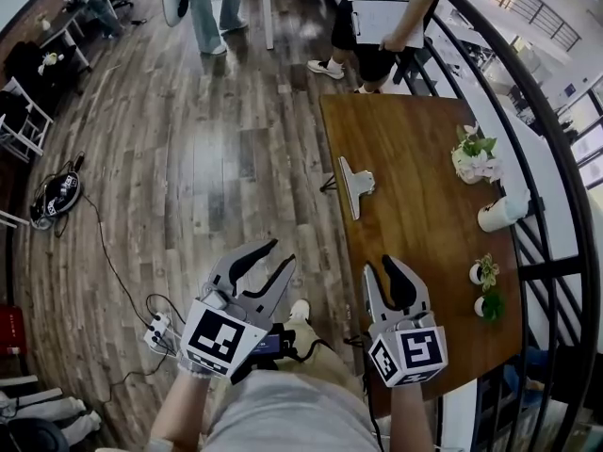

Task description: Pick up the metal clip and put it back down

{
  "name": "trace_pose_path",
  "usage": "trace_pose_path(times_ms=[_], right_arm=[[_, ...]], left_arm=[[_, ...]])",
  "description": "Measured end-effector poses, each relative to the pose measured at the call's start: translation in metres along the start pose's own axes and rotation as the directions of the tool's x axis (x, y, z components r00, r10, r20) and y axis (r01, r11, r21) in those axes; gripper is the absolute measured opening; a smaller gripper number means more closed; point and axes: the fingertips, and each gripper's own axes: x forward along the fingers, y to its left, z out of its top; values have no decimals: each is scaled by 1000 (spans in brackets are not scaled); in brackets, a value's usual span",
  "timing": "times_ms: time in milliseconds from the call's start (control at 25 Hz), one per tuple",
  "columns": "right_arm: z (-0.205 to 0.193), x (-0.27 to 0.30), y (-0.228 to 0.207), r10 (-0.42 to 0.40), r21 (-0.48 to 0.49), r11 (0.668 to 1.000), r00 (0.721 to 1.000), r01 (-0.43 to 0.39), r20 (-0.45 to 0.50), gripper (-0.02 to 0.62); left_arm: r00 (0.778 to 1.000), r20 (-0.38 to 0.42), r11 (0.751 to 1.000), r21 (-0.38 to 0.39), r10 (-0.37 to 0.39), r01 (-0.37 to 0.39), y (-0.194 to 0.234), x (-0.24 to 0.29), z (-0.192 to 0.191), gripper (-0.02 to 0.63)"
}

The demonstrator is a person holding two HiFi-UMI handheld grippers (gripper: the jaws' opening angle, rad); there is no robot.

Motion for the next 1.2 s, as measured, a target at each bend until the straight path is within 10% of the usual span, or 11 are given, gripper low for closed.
trace_pose_path(times_ms=[1200], right_arm=[[-2, 46, -69, -97, 55, 994, 995, 98, -27, 130]], left_arm=[[990, -26, 990, 15, -137, 138, 18, 110, 0, 126]])
